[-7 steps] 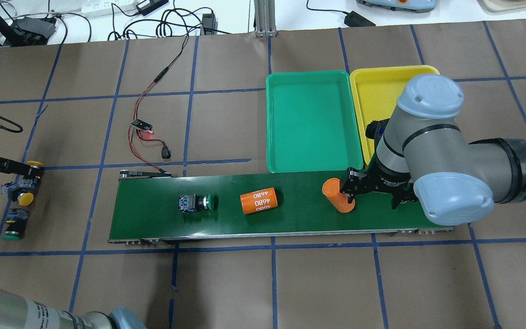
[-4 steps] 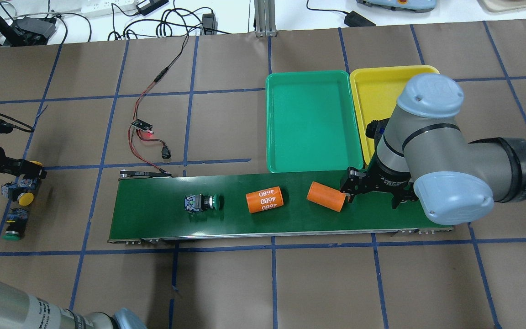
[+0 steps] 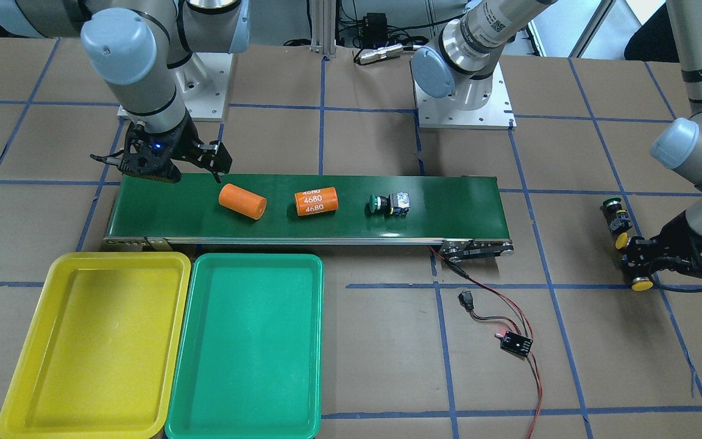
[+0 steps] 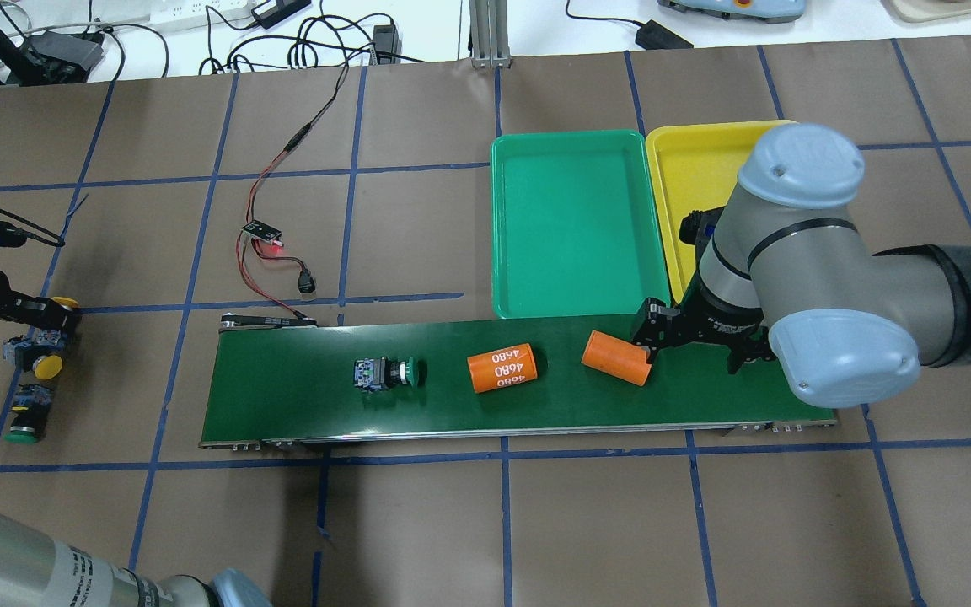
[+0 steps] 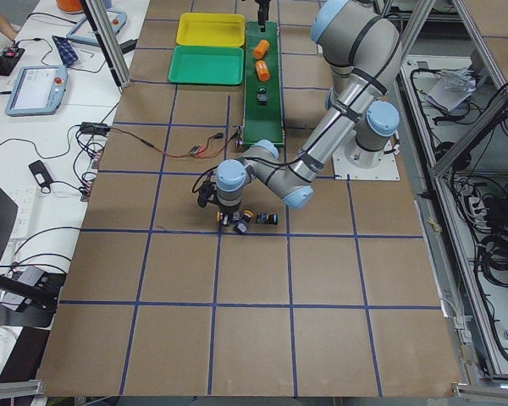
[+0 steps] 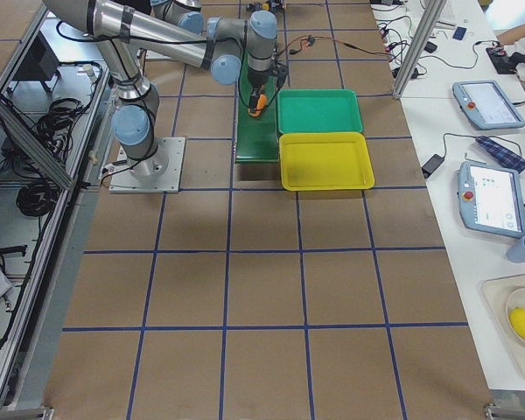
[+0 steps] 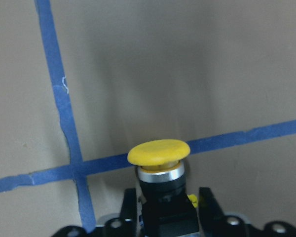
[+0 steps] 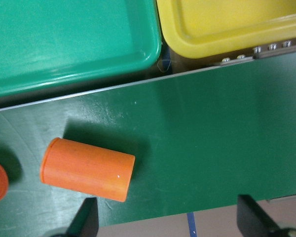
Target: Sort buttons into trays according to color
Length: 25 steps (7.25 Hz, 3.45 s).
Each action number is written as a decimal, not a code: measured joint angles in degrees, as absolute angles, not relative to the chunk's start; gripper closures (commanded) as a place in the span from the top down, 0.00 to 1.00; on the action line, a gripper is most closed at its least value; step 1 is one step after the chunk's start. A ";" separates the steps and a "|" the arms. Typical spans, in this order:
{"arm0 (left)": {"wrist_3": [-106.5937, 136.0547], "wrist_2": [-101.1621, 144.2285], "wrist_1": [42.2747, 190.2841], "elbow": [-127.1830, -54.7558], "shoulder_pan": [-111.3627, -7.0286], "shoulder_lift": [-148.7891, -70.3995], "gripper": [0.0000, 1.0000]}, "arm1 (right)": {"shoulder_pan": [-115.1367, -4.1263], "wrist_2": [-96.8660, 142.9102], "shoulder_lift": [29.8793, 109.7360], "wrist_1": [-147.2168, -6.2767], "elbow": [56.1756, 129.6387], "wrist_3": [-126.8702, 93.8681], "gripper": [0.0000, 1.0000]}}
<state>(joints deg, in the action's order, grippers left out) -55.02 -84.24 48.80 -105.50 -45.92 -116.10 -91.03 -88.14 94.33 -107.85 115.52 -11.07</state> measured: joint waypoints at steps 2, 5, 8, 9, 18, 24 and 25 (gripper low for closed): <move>-55.24 -84.34 50.72 -105.14 -47.14 -114.89 0.20 | -90.90 -88.10 95.29 -105.29 111.78 -11.04 1.00; -59.54 -86.08 63.17 -103.65 -54.14 -109.58 0.19 | -90.93 -87.57 95.33 -104.93 110.92 -10.61 1.00; -62.31 -92.25 72.40 -104.42 -69.46 -102.52 0.19 | -90.12 -88.32 95.76 -105.25 109.39 -10.46 1.00; -62.86 -93.26 74.20 -104.96 -74.90 -100.57 0.19 | -89.42 -88.91 95.89 -105.20 109.02 -10.74 1.00; -78.12 -93.69 68.10 -115.56 -94.71 -95.70 0.92 | -89.21 -92.53 102.05 -100.44 109.56 -45.44 1.00; -85.04 -90.97 66.95 -113.87 -75.35 -94.62 1.00 | -90.46 -92.55 101.77 -100.48 109.69 -60.86 1.00; -94.84 -90.83 66.81 -113.25 -70.20 -95.79 1.00 | -91.43 -92.54 101.67 -100.61 109.77 -63.79 1.00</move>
<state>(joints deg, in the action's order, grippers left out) -94.84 -90.83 66.81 -113.25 -70.20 -95.79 -91.43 -92.54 101.67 -100.61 109.77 -63.79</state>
